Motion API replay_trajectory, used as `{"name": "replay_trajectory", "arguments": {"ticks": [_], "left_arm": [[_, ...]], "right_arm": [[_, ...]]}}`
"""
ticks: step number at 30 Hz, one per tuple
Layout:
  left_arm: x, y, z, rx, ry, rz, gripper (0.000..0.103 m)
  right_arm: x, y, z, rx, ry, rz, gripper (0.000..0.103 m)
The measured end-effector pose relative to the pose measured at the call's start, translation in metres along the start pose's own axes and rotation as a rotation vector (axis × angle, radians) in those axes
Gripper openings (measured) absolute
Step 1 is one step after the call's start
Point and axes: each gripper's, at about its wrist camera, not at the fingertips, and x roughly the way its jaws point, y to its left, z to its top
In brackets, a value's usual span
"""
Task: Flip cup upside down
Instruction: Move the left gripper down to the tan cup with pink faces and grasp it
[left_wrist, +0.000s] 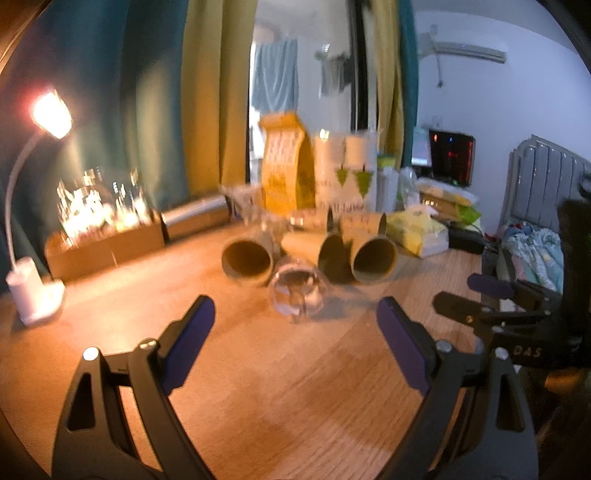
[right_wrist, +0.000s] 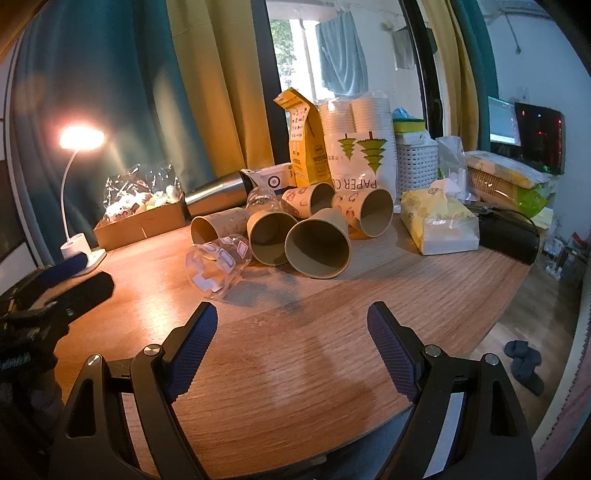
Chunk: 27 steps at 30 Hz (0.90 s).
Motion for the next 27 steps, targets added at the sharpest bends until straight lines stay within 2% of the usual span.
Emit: {"name": "replay_trajectory", "arguments": {"ticks": [3,9,13,15,18,22,24,27], "left_arm": [[0.030,0.018,0.020,-0.064,0.180,-0.019,0.091],[0.084,0.040,0.079,-0.051,0.352,0.006,0.091],[0.141,0.051,0.109,-0.040,0.486,0.007,0.091],[0.170,0.058,0.118,-0.076,0.544,0.006,0.091],[0.212,0.056,0.122,-0.041,0.667,-0.013,0.091],[0.253,0.063,0.121,-0.054,0.745,0.019,0.091],[0.268,0.065,0.118,-0.045,0.796,0.022,0.091],[0.281,0.070,0.111,-0.057,0.831,0.032,0.089]], "right_arm": [[0.006,-0.006,0.004,0.006,0.017,0.021,0.086],[0.030,-0.022,0.016,0.010,0.071,0.072,0.086],[0.042,-0.030,0.023,0.024,0.090,0.107,0.086],[0.047,-0.035,0.026,0.036,0.096,0.120,0.086],[0.054,-0.043,0.028,0.062,0.102,0.128,0.086],[0.057,-0.054,0.027,0.099,0.107,0.131,0.086],[0.059,-0.058,0.025,0.115,0.110,0.131,0.086],[0.060,-0.062,0.025,0.132,0.113,0.131,0.086]]}}
